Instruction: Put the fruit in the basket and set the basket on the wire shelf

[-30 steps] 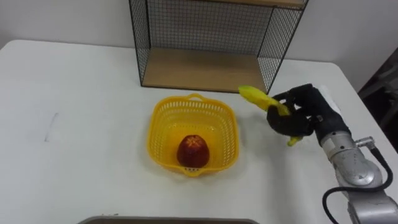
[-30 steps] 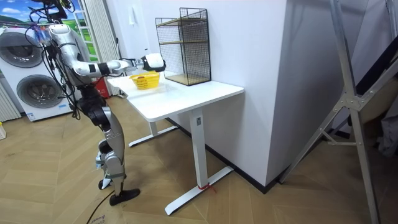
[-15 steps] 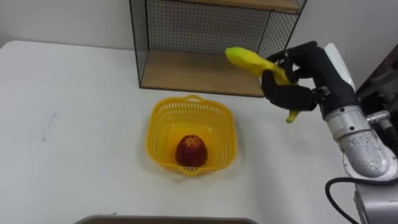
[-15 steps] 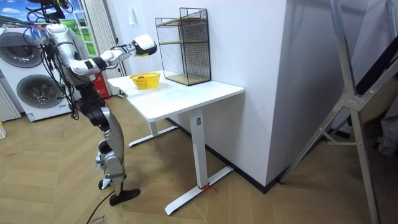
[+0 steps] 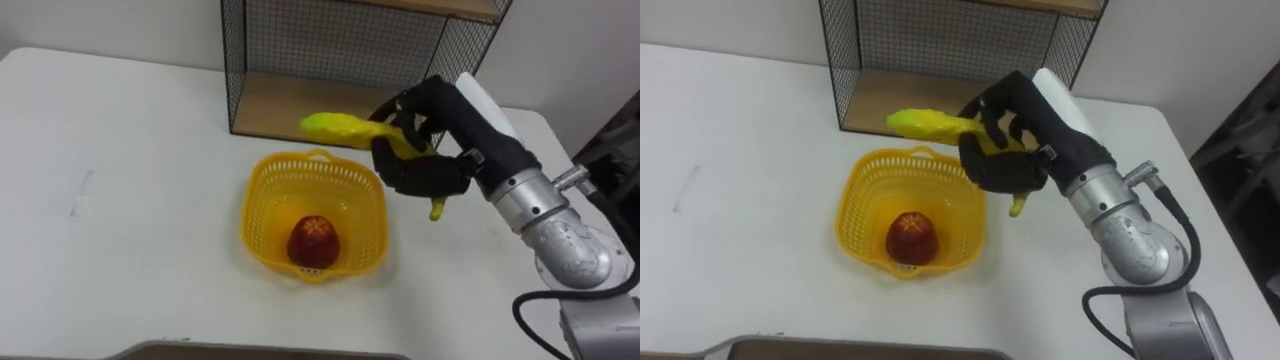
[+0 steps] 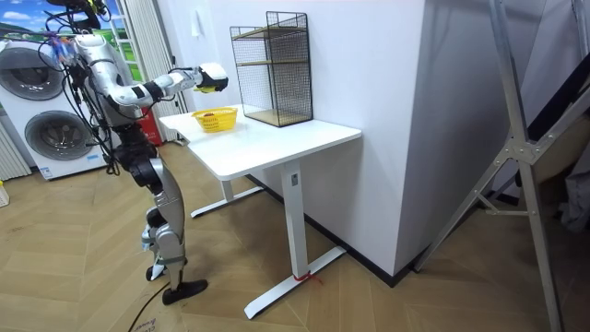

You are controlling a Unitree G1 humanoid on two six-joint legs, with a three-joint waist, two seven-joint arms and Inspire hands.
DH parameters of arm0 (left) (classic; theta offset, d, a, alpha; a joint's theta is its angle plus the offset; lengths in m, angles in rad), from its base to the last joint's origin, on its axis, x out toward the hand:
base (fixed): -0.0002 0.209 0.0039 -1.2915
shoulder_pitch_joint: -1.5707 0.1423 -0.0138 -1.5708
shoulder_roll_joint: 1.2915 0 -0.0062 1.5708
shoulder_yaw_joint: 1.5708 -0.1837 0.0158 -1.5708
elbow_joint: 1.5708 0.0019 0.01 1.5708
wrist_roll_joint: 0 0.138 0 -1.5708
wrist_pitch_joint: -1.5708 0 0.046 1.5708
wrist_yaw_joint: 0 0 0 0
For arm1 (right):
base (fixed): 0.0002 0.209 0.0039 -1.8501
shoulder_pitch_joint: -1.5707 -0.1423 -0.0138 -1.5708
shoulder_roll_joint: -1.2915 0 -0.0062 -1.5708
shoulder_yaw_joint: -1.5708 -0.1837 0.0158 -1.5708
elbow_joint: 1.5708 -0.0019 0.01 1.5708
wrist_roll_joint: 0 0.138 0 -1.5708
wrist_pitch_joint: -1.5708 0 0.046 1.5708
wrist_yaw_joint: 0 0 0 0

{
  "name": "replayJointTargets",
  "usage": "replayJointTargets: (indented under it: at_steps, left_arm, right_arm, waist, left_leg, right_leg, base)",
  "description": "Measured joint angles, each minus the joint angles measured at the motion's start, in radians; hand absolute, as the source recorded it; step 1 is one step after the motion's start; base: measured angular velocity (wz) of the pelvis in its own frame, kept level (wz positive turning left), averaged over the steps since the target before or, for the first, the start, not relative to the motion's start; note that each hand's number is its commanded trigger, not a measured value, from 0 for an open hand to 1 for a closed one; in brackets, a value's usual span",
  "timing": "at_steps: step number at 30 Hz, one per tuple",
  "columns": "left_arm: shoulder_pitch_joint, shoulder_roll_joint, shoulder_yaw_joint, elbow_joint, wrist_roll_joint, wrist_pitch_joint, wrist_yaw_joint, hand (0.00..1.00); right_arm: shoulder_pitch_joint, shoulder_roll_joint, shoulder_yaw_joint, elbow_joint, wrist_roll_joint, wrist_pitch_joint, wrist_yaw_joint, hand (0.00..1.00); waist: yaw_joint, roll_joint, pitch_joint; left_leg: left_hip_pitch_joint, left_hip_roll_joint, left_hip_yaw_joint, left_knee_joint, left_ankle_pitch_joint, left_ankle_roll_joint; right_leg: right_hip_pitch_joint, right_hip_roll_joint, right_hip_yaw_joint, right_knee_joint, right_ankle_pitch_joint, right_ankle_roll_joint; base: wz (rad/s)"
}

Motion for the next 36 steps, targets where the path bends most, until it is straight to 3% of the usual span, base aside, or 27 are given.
replayJointTargets:
  at_steps: [1,3,4,12,25,36]
  left_arm:
    - [-0.001,0.000,-0.004,0.000,0.000,0.000,0.002,0.00]
    - [-0.004,0.000,-0.008,0.000,0.001,0.000,0.003,0.00]
    - [-0.004,0.000,-0.010,0.000,0.001,0.000,0.004,0.00]
    - [-0.004,-0.001,-0.023,0.000,0.001,0.004,0.004,0.00]
    - [-0.005,-0.005,-0.023,0.000,0.004,0.001,-0.015,0.00]
    - [-0.005,-0.011,-0.037,0.003,0.004,0.003,-0.005,0.00]
  right_arm:
    - [0.000,0.000,0.004,0.005,0.000,0.002,0.006,1.00]
    - [0.000,0.000,0.010,0.015,0.000,0.010,0.025,0.44]
    - [0.000,0.000,0.011,0.015,0.000,0.013,0.029,0.00]
    - [0.000,0.003,0.034,0.022,-0.028,0.016,0.065,0.00]
    - [0.002,0.054,0.037,0.062,-0.075,0.026,0.086,0.00]
    - [0.035,0.085,0.037,0.133,-0.113,0.022,0.077,0.00]
  waist:
    - [0.000,0.002,0.0011]
    - [0.001,0.007,0.0062]
    - [0.002,0.008,0.0072]
    - [0.005,0.010,0.0083]
    - [0.005,0.010,0.0077]
    - [0.000,0.030,0.0010]
  left_leg:
    - [0.000,0.000,0.000,0.000,0.000,0.000]
    - [-0.001,-0.001,0.000,-0.002,0.000,0.000]
    - [-0.001,-0.001,0.000,-0.003,0.000,0.000]
    - [-0.001,-0.001,0.000,-0.005,0.000,0.000]
    - [-0.003,-0.001,0.003,-0.001,0.000,0.000]
    - [-0.003,-0.001,0.001,-0.002,0.000,0.000]
  right_leg:
    - [0.000,0.000,0.000,0.000,0.000,0.000]
    - [0.001,-0.001,0.000,0.000,0.000,0.000]
    - [0.001,-0.001,0.000,0.000,0.000,0.000]
    - [0.000,0.000,-0.004,0.001,0.000,0.000]
    - [0.001,-0.001,-0.006,0.000,0.000,0.000]
    - [0.002,-0.001,-0.010,0.000,0.000,0.000]
  base:
    - [0.00]
    - [0.00]
    - [0.00]
    - [0.00]
    - [0.00]
    - [0.00]
